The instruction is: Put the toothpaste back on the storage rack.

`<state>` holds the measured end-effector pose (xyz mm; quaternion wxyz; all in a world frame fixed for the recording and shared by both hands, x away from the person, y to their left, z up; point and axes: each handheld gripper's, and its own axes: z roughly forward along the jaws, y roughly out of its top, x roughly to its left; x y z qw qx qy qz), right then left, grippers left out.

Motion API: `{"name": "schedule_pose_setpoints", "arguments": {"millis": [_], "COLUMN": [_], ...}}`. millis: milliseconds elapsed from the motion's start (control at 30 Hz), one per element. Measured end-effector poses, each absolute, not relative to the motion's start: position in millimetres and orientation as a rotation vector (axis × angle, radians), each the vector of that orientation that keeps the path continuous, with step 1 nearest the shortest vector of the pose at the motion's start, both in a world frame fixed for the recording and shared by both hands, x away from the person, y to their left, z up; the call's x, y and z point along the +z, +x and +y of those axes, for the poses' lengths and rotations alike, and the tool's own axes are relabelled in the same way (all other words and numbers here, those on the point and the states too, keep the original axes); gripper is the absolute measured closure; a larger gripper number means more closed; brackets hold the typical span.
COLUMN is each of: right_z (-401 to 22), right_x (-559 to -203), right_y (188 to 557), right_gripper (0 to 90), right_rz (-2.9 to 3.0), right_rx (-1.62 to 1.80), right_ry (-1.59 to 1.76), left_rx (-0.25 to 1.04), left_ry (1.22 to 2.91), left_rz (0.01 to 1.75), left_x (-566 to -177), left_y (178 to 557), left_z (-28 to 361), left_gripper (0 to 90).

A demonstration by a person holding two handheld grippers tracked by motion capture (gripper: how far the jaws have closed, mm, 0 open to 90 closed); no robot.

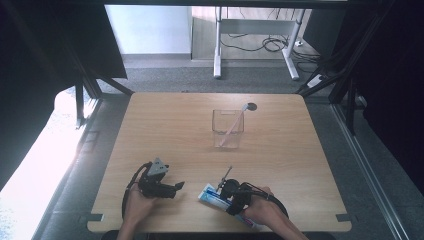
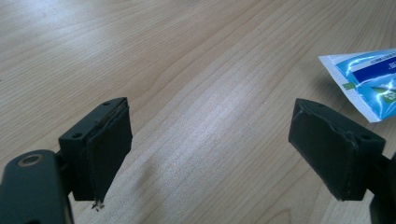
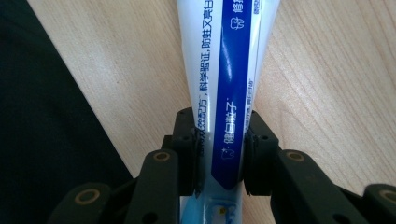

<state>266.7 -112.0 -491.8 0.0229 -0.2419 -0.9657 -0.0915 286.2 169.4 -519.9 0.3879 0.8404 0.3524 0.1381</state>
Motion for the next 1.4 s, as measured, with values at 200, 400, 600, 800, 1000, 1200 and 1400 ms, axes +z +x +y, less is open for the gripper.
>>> {"name": "schedule_pose_setpoints", "arguments": {"millis": [200,400,600,800,1000,1200,1400], "right_z": [-113,-115,-122,-130,-138,-144,-149], "right_x": [-491,-486,-479,-475,-470,-462,-455], "right_y": [267,268,272,276,281,287,292], "right_gripper": [72.3,72.3,72.2,72.3,72.4,72.4,72.4], "right_rz": [-2.984,-3.006,-3.029,-3.027,-3.033,-3.042,-3.046], "right_rx": [-0.303,-0.334,-0.364,-0.386,-0.414,-0.458,-0.502], "right_ry": [-0.704,-0.676,-0.675,-0.718,-0.735,-0.766,-0.789], "left_rx": [0.354,0.354,0.322,0.302,0.28,0.262,0.26], "left_ry": [2.14,2.136,2.146,2.134,2.144,2.145,2.159], "left_rz": [0.896,0.897,0.892,0.894,0.894,0.88,0.878], "left_x": [-520,-520,-521,-524,-526,-528,-529], "left_y": [286,286,286,287,288,288,288], "left_z": [170,170,171,171,171,169,167], "left_gripper": [13.8,13.7,13.7,13.4,13.1,13.0,12.9]}}
